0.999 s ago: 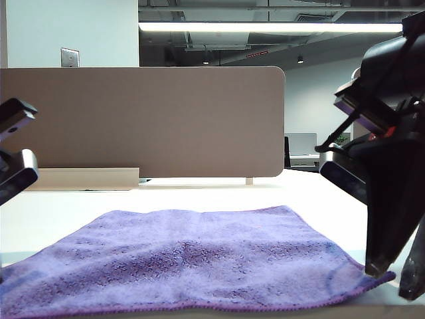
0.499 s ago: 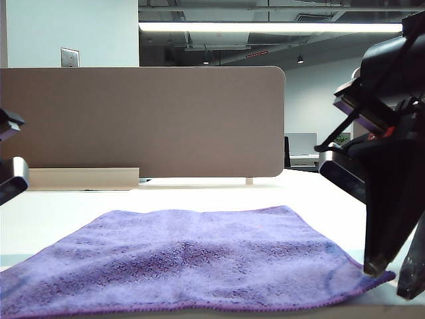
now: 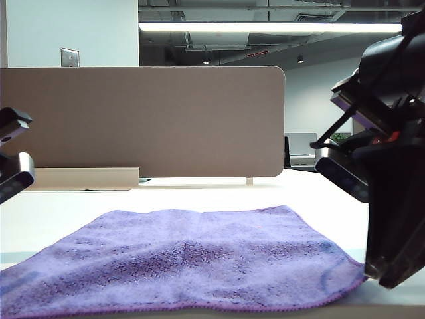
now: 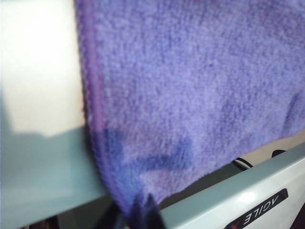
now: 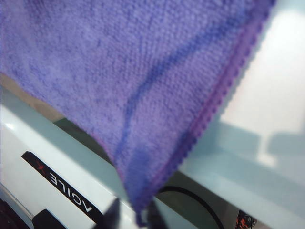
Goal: Fold the bottom of the cloth upward, then fold it vertically to form a square shape.
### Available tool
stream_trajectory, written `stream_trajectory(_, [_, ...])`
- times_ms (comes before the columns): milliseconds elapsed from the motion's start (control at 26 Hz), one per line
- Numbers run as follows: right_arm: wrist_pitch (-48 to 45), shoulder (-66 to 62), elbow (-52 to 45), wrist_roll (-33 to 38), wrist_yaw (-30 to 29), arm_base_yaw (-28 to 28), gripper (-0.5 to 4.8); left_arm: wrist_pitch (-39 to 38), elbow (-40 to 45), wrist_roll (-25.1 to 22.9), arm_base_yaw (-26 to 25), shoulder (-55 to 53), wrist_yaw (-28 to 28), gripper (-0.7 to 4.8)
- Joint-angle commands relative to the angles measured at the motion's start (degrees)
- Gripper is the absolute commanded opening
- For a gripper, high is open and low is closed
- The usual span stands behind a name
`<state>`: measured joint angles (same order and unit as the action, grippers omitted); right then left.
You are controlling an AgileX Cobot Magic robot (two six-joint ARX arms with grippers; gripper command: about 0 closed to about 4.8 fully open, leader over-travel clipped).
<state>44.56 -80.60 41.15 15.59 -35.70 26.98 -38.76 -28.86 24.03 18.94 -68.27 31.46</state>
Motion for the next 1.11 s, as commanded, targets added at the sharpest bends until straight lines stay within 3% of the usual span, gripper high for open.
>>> stream_trajectory(38, [-0.83, 0.11, 0.04, -0.04, -0.46, 0.00, 0.81, 0.31, 0.07, -0.02, 0.00, 0.07, 0.02, 0.44])
stream_trajectory(231, [-0.90, 0.11, 0.04, -0.04, -0.48, 0.00, 0.79, 0.31, 0.07, -0.02, 0.00, 0.07, 0.04, 0.14])
stream_trajectory(384, [-0.94, 0.11, 0.04, -0.04, -0.48, 0.00, 0.52, 0.24, 0.07, 0.00, 0.00, 0.07, 0.07, 0.14])
stream_trajectory(653, [-1.79, 0.11, 0.04, -0.04, -0.46, 0.00, 0.54, 0.20, 0.07, 0.00, 0.00, 0.07, 0.33, 0.12])
stream_trajectory(730, [-2.56, 0.11, 0.04, 0.22, -0.42, 0.00, 1.18, 0.13, 0.07, 0.00, 0.00, 0.07, 0.52, 0.12])
stream_trajectory(1114, [-2.95, 0.09, 0.04, 1.14, 2.10, 0.00, 1.22, 0.11, 0.07, -0.02, 0.00, 0.07, 0.70, 0.12])
